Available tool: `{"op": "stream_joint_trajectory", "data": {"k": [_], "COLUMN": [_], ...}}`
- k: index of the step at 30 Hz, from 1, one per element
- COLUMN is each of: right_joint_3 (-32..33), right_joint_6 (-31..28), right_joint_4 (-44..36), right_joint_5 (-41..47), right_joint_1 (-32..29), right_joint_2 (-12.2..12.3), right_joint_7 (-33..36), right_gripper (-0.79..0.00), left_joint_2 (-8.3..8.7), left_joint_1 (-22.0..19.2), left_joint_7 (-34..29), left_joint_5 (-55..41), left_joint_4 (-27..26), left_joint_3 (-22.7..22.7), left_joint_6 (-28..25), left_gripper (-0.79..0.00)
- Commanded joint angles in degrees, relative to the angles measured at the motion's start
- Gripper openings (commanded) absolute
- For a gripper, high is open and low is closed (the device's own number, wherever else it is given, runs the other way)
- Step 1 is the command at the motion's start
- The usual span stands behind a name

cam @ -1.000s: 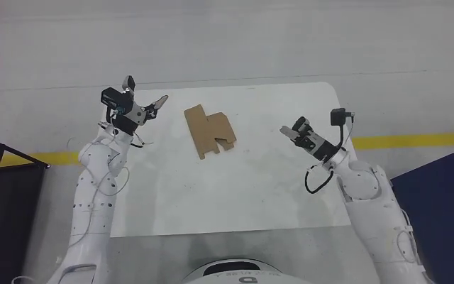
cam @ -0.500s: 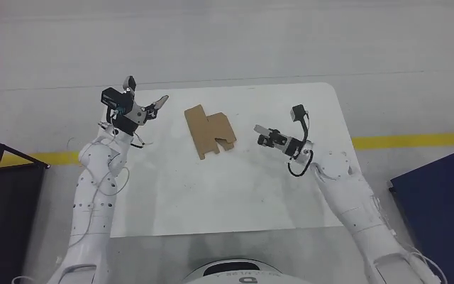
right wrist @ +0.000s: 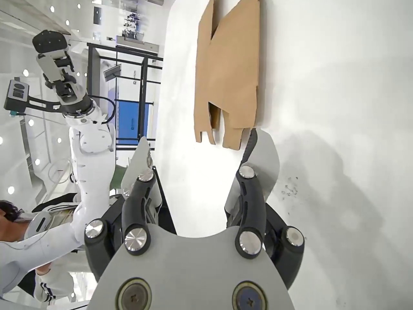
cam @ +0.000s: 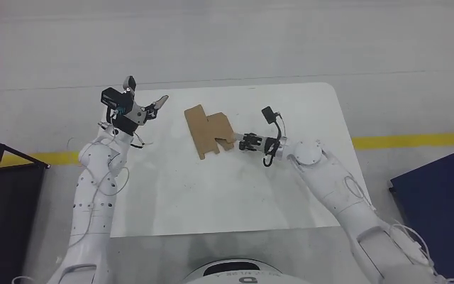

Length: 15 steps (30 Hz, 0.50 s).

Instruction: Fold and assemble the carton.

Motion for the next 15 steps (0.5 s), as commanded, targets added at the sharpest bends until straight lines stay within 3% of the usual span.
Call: {"op": "stream_joint_trajectory", "data": {"k": [1,9,15], "right_joint_3": [-0.62,-2.47,-3.92], "right_joint_6": [0.52,3.64,4.05], "right_joint_4": [1.21,5.19,6.57], "right_joint_5": [-0.11,-0.56,0.14], "right_joint_1": [0.79,3.25,4.27], "right_joint_2": [-0.37,-1.62,-2.55], "right_joint_7": [-1.04,-3.52,-2.94], "right_gripper": [-0.225,-0.197,-0.259], "left_joint_2": [0.00,0.00,0.00], "left_joint_1": [0.00,0.00,0.00], "left_joint_7": [0.00,0.00,0.00], "left_joint_5": [0.00,0.00,0.00], "left_joint_4": [0.00,0.00,0.00], "left_joint_3": [0.00,0.00,0.00], "left_joint_6": [0.00,0.00,0.00], "left_gripper": [0.000,0.000,0.000]}}
